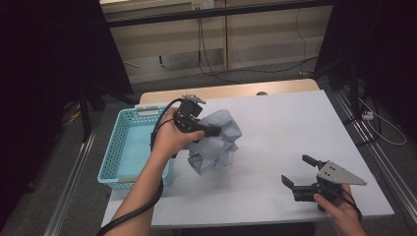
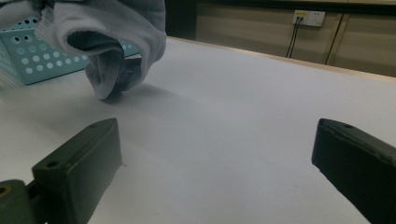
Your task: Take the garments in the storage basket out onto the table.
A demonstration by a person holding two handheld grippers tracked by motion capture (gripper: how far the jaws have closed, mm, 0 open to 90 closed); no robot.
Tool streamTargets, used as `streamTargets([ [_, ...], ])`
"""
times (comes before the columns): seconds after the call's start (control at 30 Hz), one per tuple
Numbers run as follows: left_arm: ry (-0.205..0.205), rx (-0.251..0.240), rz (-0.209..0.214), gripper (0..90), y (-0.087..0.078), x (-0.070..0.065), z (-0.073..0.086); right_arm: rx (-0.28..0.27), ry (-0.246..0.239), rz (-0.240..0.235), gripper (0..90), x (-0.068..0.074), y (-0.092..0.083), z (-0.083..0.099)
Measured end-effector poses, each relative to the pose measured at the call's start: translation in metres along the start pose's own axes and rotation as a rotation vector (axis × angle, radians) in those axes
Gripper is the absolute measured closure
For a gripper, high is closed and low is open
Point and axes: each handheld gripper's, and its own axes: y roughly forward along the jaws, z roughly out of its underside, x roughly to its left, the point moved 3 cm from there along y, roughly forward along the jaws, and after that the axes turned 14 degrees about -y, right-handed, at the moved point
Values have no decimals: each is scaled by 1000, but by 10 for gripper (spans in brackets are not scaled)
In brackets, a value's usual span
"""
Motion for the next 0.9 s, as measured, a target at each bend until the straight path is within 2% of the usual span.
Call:
streamTargets([
  [0.03, 0, 0, 0, 557, 0, 0, 0, 0, 0, 0, 9, 0, 0, 0],
  [0.13, 7, 4, 23, 532, 14, -2, 7, 0, -2, 0, 10, 0, 0, 0],
  [0.2, 18, 12, 23, 511, 21, -3, 10, 3, -1, -1, 10, 0, 0, 0],
  [0.33, 14, 17, 30, 483, 27, -4, 13, 7, -8, -1, 10, 1, 0, 0],
  [0.37, 10, 25, 20, 473, 29, -5, 14, 8, -13, -6, 11, 1, 0, 0],
  [0.8, 18, 20, 23, 369, 34, -12, 15, 26, -26, 7, 9, 0, 1, -1],
  [0.9, 5, 18, 13, 341, 33, -12, 14, 28, -24, 10, 9, 0, 1, 0],
])
